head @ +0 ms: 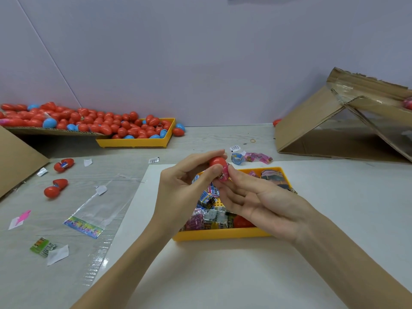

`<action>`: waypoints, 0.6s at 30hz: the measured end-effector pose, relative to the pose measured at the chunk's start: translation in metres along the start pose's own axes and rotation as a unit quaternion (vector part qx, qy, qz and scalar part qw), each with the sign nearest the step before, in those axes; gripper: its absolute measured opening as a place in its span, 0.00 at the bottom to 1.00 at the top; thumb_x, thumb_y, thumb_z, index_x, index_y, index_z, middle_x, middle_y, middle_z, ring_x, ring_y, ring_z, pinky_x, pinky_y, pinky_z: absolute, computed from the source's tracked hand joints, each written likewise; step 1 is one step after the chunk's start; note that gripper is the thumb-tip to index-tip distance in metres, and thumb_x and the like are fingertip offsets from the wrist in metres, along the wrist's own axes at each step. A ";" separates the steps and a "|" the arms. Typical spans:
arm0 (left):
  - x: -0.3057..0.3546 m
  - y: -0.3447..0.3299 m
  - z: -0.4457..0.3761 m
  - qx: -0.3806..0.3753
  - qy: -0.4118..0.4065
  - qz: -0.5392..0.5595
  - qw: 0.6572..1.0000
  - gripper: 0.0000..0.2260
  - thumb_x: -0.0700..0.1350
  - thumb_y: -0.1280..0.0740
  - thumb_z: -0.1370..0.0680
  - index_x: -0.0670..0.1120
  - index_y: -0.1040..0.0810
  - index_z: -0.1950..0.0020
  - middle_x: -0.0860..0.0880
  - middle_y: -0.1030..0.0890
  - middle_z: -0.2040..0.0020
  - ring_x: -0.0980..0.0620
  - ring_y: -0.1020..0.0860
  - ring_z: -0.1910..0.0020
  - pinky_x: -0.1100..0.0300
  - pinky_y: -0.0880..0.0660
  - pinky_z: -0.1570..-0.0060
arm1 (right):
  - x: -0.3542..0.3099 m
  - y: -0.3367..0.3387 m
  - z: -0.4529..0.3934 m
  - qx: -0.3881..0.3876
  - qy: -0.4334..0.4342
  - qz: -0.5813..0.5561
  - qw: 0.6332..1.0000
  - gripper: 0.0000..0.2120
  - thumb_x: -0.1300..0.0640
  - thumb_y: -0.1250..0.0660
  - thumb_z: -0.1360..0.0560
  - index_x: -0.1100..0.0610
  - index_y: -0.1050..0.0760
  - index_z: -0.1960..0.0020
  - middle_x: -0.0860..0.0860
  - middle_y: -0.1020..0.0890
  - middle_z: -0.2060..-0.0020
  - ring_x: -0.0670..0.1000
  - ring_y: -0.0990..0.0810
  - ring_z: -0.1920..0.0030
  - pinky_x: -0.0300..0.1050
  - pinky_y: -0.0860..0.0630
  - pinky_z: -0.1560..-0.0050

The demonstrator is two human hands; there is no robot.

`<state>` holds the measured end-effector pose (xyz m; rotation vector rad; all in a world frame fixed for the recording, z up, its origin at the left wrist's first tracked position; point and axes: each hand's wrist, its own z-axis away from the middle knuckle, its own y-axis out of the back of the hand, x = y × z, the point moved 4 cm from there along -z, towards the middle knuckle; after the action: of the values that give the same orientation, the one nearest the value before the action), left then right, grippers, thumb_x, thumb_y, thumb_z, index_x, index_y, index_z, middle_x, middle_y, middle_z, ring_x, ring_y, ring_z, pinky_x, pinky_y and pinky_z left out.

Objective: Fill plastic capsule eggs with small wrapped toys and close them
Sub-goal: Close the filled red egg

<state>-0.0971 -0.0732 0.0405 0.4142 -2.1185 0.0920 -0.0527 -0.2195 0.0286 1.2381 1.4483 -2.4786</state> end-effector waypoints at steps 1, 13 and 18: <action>0.000 0.000 0.000 -0.005 0.003 0.007 1.000 0.15 0.44 0.28 0.23 0.44 0.17 0.37 0.51 0.14 0.42 0.49 0.16 0.40 0.61 0.20 0.42 | -0.001 0.000 0.000 0.000 0.009 0.010 1.000 0.09 0.59 0.27 0.27 0.61 0.12 0.50 0.58 0.13 0.47 0.52 0.12 0.50 0.42 0.16 0.53; 0.002 0.003 0.000 -0.044 -0.036 -0.040 0.998 0.22 0.40 0.25 0.24 0.45 0.22 0.30 0.50 0.16 0.37 0.46 0.18 0.36 0.54 0.22 0.36 | -0.008 0.008 0.000 0.023 0.091 0.097 0.991 0.13 0.60 0.28 0.26 0.64 0.15 0.43 0.59 0.13 0.47 0.50 0.13 0.50 0.40 0.18 0.52; 0.001 0.004 0.001 -0.035 0.002 0.004 0.999 0.20 0.42 0.25 0.22 0.44 0.20 0.30 0.48 0.15 0.38 0.46 0.18 0.37 0.51 0.21 0.37 | -0.009 0.003 0.003 0.018 0.112 0.112 0.987 0.14 0.58 0.28 0.26 0.62 0.14 0.43 0.59 0.13 0.44 0.51 0.13 0.47 0.38 0.18 0.52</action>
<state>-0.0995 -0.0698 0.0417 0.3646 -2.1124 0.0236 -0.0473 -0.2264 0.0326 1.6326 1.2257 -2.2890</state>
